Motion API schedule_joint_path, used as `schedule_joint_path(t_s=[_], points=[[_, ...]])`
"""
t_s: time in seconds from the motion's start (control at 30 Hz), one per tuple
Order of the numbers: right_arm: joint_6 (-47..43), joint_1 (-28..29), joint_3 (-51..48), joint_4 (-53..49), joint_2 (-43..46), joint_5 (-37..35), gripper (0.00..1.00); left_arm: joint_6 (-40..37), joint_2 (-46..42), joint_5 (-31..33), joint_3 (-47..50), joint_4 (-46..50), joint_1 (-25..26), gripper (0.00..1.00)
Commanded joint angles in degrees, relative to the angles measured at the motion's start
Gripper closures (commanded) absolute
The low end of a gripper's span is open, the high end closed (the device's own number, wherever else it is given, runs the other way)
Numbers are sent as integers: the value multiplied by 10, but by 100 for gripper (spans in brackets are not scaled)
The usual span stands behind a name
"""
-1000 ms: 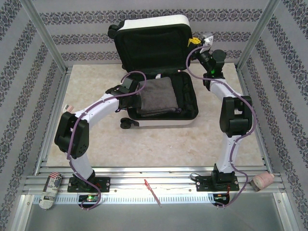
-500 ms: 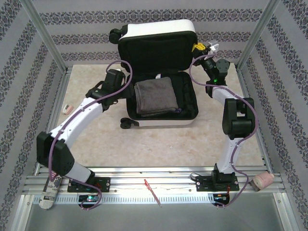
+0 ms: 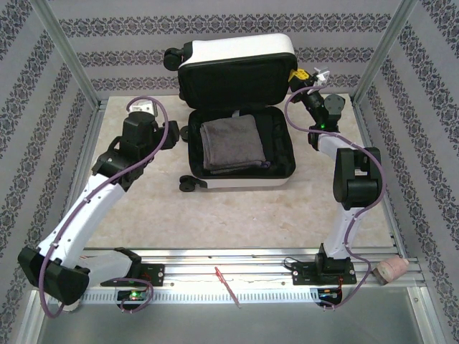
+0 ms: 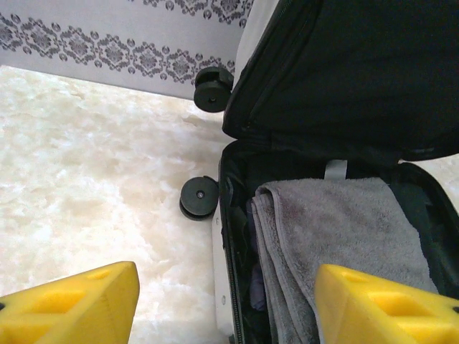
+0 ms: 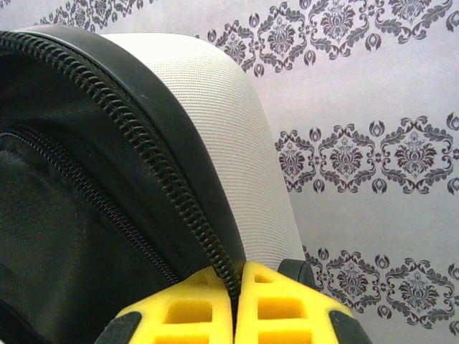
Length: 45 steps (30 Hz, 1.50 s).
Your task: Pack the luggage
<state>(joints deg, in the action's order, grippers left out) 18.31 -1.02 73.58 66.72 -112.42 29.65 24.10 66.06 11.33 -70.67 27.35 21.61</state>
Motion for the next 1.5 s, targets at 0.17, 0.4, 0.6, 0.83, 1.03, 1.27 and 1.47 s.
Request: schedule_joint_path(t_s=[0.17,0.4,0.6,0.83,1.03,1.27,1.47], points=[[26,-16,-44,58,65,12,100,-15,-21,25,20,-12,-9,34],[-6,-17,-129,57,122,10,99,-14,-19,23,26,-19,-10,34],[-22,-24,-219,46,197,-42,98,-20,-32,25,28,-17,-13,34],[5,-52,-314,-103,346,-78,57,-28,-68,32,45,-21,-16,32],[-19,-50,-372,-252,494,-114,41,-43,-64,22,32,-25,-24,30],[-55,-52,-362,-454,612,-183,26,-45,-19,16,9,-27,-35,27],[-53,-56,-217,-657,524,-119,16,-39,67,-17,-45,16,-83,25]])
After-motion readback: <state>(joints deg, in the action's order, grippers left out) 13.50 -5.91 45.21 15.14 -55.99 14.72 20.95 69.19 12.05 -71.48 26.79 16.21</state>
